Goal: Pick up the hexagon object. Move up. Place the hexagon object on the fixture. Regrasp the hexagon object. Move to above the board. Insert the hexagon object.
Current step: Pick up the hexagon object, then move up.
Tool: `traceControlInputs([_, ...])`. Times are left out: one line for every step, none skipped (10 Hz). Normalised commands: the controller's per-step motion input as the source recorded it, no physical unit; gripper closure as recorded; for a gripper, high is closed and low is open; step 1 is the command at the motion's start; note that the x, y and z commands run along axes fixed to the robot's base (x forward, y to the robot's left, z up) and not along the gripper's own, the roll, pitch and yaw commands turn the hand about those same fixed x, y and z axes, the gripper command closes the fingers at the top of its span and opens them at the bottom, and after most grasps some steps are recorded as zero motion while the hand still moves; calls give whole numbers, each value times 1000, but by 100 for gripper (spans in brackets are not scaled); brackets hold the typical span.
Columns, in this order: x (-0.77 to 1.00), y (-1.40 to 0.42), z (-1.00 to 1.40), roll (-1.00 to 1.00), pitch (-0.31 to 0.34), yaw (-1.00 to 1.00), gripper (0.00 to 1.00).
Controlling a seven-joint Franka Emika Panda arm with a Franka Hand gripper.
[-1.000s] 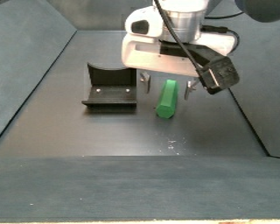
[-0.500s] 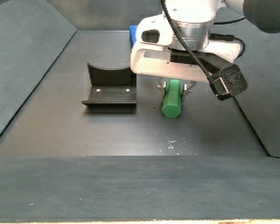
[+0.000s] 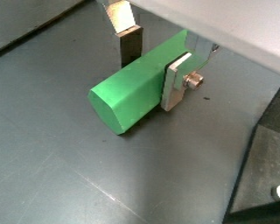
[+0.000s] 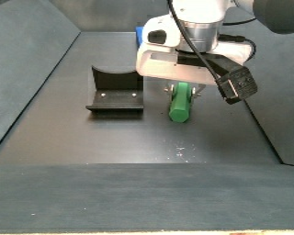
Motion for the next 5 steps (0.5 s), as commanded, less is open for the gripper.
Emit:
traceControlInputs([0,0,0,0,0,0,100])
traceControlInputs([0,0,0,0,0,0,100])
traceControlInputs([0,0,0,0,0,0,100])
traceControlInputs([0,0,0,0,0,0,100])
traceControlInputs([0,0,953,0,0,0,100])
